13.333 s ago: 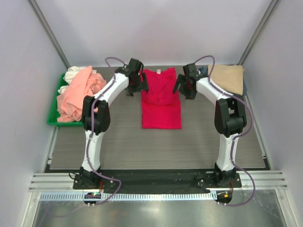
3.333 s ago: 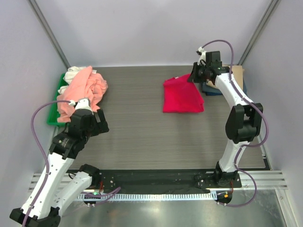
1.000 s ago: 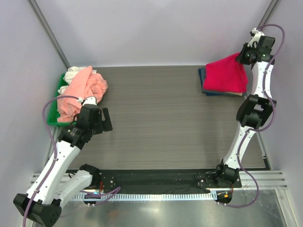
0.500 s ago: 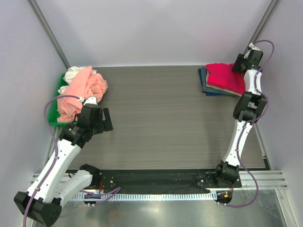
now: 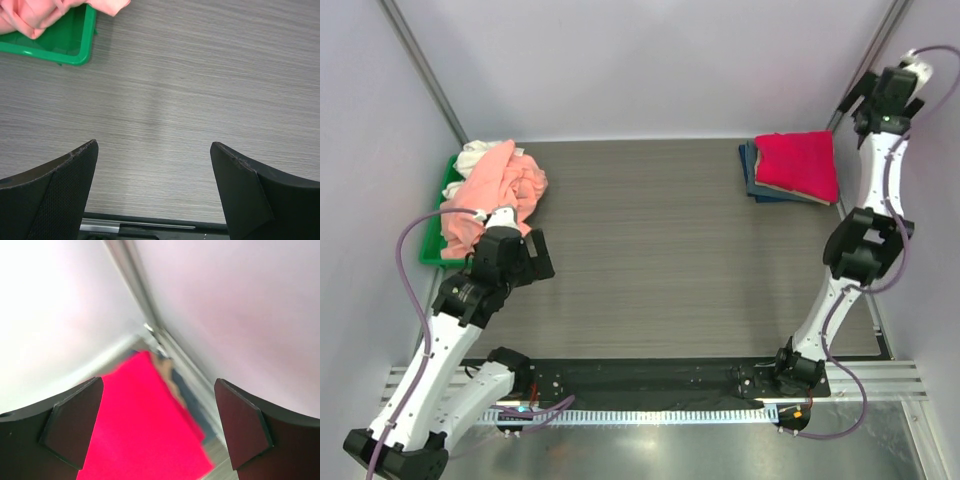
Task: Fold and stack the t-shirts
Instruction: Neatly place the folded tshirt to the corner, then reset both grippers
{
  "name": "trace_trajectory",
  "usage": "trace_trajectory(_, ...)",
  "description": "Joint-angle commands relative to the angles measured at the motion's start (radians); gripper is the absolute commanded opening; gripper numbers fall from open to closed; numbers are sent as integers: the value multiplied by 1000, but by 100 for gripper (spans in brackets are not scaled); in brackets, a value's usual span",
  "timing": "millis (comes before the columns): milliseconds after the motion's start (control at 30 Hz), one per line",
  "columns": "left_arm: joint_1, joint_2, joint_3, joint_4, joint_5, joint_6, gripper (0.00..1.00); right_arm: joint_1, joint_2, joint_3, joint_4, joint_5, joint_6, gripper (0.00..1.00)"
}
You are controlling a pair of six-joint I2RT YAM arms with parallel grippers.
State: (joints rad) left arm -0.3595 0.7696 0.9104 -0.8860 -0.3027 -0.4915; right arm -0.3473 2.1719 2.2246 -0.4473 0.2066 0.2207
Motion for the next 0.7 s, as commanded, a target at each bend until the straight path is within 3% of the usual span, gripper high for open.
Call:
trace_trajectory(0,5,-50,-5,44,2,7,94,-2,-306,-84,24,-54,129,100)
trace_trajectory(167,5,-76,-10,51,13,14,98,39,-584,-456,74,-350,308,100)
trace_trajectory(300,5,-87,-10,52,16,14,98,334,-831,-745,165,-285,249,100)
trace_trajectory(333,5,-89,-11,55,16,14,98,484,-856,-791,168,-262,235,99)
trace_trajectory(433,4,-90,-10,52,13,14,98,640,-944,-1071,234,-329,291,100)
trace_trajectory(467,4,-87,-10,51,11,14,98,660,-964,-1148,287,-428,342,100)
trace_trajectory(500,4,-90,-11,51,8,13,98,678,-983,-1224,383,-450,365,99)
trace_trajectory(667,4,-89,-11,48,-12,8,98,738,-1060,-1553,511,-568,477,100)
